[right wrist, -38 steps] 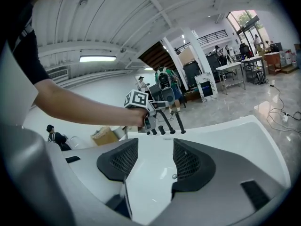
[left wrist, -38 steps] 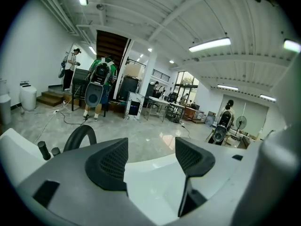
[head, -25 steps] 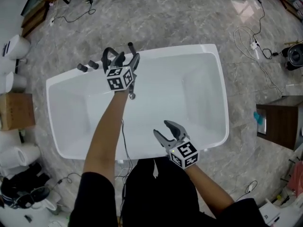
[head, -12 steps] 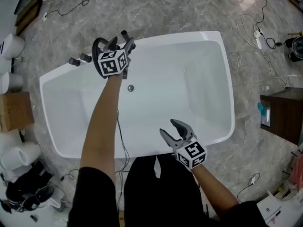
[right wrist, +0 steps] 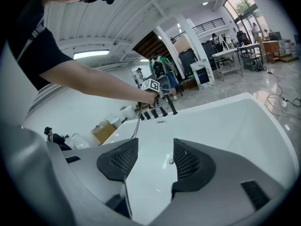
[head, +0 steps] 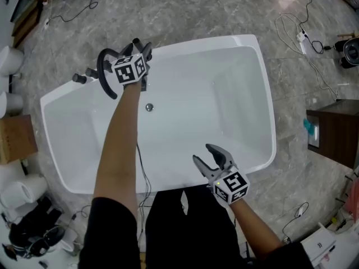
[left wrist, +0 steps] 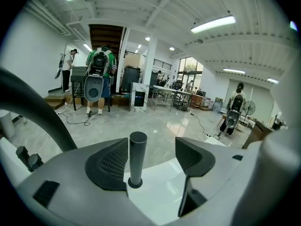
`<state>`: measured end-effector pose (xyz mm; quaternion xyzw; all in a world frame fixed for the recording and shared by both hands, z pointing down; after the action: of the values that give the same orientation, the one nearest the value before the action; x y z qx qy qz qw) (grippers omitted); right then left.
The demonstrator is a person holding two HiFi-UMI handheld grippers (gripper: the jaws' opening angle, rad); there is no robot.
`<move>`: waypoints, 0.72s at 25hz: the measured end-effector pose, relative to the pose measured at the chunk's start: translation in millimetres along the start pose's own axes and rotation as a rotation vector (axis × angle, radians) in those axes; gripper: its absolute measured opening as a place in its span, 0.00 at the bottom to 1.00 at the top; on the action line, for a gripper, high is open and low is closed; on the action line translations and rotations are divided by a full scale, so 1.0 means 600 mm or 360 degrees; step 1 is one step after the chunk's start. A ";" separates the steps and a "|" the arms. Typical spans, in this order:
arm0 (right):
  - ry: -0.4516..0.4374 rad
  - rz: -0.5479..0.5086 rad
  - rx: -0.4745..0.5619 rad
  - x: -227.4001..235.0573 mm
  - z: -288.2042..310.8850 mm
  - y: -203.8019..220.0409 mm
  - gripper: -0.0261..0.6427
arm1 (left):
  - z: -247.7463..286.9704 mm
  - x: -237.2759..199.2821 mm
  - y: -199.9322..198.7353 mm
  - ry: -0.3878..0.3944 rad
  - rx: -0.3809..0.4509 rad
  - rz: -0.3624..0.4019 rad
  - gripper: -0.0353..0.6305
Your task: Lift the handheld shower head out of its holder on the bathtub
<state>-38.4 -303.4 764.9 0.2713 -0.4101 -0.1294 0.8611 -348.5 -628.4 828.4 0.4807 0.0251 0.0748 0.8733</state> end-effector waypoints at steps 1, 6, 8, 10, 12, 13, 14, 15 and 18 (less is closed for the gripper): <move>0.0012 0.0016 0.0014 0.005 -0.002 -0.002 0.34 | 0.003 -0.006 0.000 -0.0022 0.0004 -0.0027 0.49; 0.0064 0.0081 0.0049 0.032 -0.005 -0.002 0.34 | 0.028 -0.020 0.005 -0.0055 -0.0047 -0.0005 0.49; 0.0077 0.0079 0.0041 0.042 -0.004 0.004 0.34 | 0.041 -0.022 0.011 -0.0048 -0.0086 0.0041 0.48; 0.0091 0.0094 0.0033 0.048 -0.010 0.012 0.34 | 0.046 -0.027 0.017 -0.0063 -0.0110 0.0052 0.39; 0.0112 0.0117 0.0035 0.055 -0.020 0.017 0.34 | 0.045 -0.033 0.021 -0.0103 -0.0131 0.0040 0.34; 0.0124 0.0127 0.0041 0.060 -0.024 0.017 0.34 | 0.045 -0.035 0.021 -0.0125 -0.0144 0.0033 0.30; 0.0135 0.0134 0.0045 0.063 -0.028 0.016 0.34 | 0.045 -0.036 0.022 -0.0137 -0.0155 0.0032 0.28; 0.0143 0.0138 0.0047 0.065 -0.031 0.015 0.34 | 0.044 -0.034 0.022 -0.0141 -0.0164 0.0039 0.26; 0.0130 0.0131 0.0049 0.058 -0.033 0.010 0.34 | 0.036 -0.030 0.024 -0.0117 -0.0194 0.0075 0.25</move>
<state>-1.2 -306.6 780.3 0.2724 -0.3874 -0.0763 0.8774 -365.5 -641.6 851.8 0.4296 -0.0228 0.0791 0.8993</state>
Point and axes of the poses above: the fingertips, and each gripper's own axes: z forward along the fingers, x to its right, y out of its underside, the point moved 4 cm from there along -z, backward along the fingers, and after that the axes turned 14 degrees about z, right-handed, at the moved point
